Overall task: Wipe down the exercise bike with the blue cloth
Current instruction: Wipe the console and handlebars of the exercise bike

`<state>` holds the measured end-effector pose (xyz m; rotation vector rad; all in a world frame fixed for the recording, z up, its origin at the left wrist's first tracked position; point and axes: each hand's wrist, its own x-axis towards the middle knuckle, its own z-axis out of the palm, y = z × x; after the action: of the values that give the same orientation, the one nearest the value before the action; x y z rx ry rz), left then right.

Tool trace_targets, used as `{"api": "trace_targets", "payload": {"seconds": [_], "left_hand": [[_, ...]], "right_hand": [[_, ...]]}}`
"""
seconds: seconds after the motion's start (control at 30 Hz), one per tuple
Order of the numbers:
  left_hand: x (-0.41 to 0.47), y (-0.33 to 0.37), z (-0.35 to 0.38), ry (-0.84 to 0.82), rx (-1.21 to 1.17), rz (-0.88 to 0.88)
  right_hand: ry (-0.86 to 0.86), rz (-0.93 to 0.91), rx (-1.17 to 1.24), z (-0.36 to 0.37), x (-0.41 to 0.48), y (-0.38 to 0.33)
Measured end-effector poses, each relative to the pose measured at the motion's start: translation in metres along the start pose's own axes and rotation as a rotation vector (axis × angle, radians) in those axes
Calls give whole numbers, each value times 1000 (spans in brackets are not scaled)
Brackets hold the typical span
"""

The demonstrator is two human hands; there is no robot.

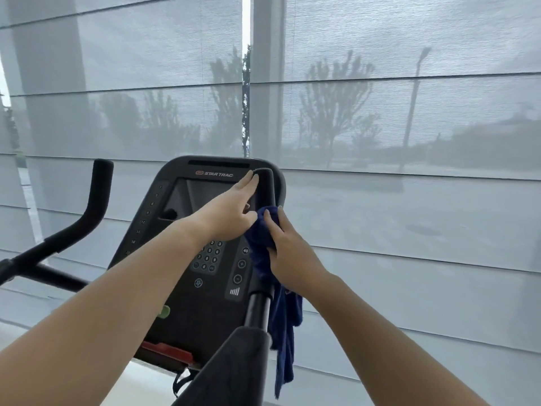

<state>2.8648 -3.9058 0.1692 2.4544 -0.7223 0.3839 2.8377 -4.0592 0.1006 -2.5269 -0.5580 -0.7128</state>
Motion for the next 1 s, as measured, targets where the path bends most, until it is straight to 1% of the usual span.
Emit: {"api": "trace_targets", "payload": {"seconds": [0.07,0.17,0.23,0.3,0.33,0.37,0.43,0.5,0.53,0.6,0.67,0.7,0.77,0.83,0.87,0.93,1.0], "left_hand": [[-13,-4,3,-40,-37,-36],[-29,-9,10,-109,-63,-31],[-34,-10,14,-135,-133,-29],[-36,-10,15,-86,-165,-62],[-37,-11,14,-52,-141,-87],[-37,-13,14,-23,-87,-106],[-39,-18,16,4,71,-128],[-39,-21,20,22,178,-138],[-39,-22,21,32,211,-141],[-38,-22,22,55,264,-153],[-37,-21,22,88,246,-168],[-36,-19,21,113,184,-170],[-36,-14,22,158,30,-147],[-36,-4,24,158,-41,-101],[-36,1,26,132,-33,-73],[-37,5,33,64,57,-19],[-40,4,36,55,80,-15]], "right_hand": [[-35,-69,37,-15,-5,6],[-41,-156,101,-37,-5,12],[39,-181,139,-38,-5,10],[181,-164,186,-32,-6,6],[220,-148,194,-28,-7,6],[219,-140,189,-24,-9,6],[120,-146,158,-14,-15,9],[30,-151,143,-5,-24,11],[22,-146,153,-2,-29,13],[58,-125,182,2,-36,15],[111,-91,193,7,-40,15],[116,-77,196,9,-39,14],[83,-67,196,11,-34,13],[43,-69,200,9,-28,15],[25,-67,222,8,-26,17],[-5,-57,305,6,-29,23],[8,-43,411,6,-36,27]]}}
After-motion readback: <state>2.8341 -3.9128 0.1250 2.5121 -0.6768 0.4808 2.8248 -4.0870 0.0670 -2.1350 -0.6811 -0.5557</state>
